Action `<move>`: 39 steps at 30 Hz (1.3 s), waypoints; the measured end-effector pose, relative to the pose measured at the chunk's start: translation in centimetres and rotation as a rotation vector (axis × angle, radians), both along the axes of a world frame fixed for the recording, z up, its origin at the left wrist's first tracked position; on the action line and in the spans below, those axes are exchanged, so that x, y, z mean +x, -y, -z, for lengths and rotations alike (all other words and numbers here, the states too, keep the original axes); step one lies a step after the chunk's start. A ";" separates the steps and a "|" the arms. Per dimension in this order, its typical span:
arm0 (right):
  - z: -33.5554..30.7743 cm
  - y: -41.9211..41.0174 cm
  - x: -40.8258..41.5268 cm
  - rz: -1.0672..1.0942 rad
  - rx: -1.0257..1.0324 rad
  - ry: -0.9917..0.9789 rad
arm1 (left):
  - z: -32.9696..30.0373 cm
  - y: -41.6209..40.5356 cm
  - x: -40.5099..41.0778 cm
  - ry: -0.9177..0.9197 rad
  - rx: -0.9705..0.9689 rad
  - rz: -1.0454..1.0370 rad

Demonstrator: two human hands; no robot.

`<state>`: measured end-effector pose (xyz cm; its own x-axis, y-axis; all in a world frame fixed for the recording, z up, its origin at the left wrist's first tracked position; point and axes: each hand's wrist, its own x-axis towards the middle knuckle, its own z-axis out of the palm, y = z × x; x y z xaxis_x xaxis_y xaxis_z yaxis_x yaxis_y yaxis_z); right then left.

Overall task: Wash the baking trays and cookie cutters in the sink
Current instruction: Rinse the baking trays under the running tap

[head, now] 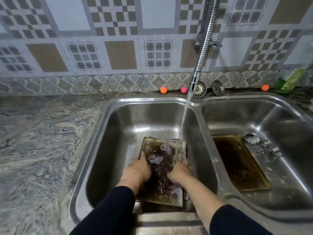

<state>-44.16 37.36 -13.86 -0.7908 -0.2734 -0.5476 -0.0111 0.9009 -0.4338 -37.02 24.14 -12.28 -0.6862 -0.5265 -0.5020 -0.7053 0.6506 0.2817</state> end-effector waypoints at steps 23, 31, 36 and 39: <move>-4.3 3.4 -1.6 -0.309 -0.422 -0.500 | -8.2 -2.0 0.0 -0.917 0.167 -0.177; -6.6 2.5 -5.9 -0.317 -0.277 -0.587 | -8.7 -4.0 -0.1 -1.091 0.235 -0.261; -6.1 -1.8 -1.1 -0.572 -0.182 -0.583 | -8.0 -3.9 -0.5 -1.124 0.252 -0.330; -8.0 -3.0 -3.0 -0.566 -0.100 -0.769 | -7.8 -4.1 -0.9 -1.137 0.303 -0.342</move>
<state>-47.18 40.34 -5.86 -0.6600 -0.7427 0.1128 -0.7472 0.6335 -0.2009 -37.94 28.19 -4.49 -0.6629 -0.7316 0.1592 -0.0812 0.2816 0.9561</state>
